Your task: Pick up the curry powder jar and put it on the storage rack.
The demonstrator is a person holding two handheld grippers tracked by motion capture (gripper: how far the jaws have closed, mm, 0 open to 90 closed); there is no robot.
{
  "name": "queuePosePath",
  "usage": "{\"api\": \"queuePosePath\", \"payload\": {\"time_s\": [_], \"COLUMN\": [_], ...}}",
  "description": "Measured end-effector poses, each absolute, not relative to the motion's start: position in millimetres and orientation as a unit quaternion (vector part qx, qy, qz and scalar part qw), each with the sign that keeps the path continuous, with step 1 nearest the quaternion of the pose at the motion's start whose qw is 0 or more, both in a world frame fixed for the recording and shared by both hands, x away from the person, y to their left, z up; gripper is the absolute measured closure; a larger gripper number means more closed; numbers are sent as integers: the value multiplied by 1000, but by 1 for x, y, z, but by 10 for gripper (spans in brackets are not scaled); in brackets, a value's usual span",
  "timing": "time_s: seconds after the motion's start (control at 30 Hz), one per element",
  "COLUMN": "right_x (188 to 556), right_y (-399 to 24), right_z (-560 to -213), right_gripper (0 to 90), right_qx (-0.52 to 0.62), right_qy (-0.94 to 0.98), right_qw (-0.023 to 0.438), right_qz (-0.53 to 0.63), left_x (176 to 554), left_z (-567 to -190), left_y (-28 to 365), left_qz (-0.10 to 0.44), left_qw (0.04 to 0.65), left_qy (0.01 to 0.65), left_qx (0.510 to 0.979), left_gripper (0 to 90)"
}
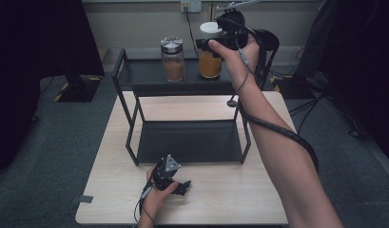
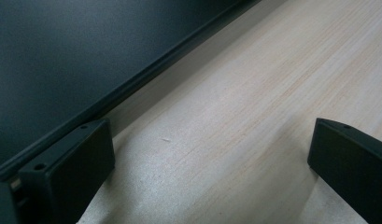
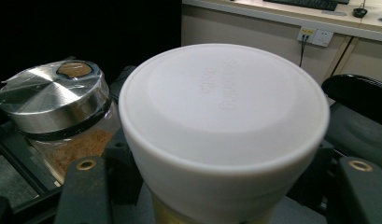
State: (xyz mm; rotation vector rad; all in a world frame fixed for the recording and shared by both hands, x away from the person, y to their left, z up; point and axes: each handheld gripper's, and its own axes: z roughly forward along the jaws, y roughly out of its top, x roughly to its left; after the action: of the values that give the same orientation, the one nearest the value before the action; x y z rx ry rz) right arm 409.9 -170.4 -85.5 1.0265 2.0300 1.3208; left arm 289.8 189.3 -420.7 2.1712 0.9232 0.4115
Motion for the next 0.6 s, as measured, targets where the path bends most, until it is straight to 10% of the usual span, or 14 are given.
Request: {"api": "queuePosePath", "payload": {"time_s": [0.6], "right_x": [408], "right_y": [-175], "right_z": [-88], "right_gripper": [336], "right_qx": [372], "right_qy": [748], "right_qw": [251], "right_qz": [489], "left_x": [290], "left_z": [-421], "left_y": [189], "left_qz": [160], "left_qw": [365], "left_qy": [359], "left_qx": [844], "left_gripper": [0]}}
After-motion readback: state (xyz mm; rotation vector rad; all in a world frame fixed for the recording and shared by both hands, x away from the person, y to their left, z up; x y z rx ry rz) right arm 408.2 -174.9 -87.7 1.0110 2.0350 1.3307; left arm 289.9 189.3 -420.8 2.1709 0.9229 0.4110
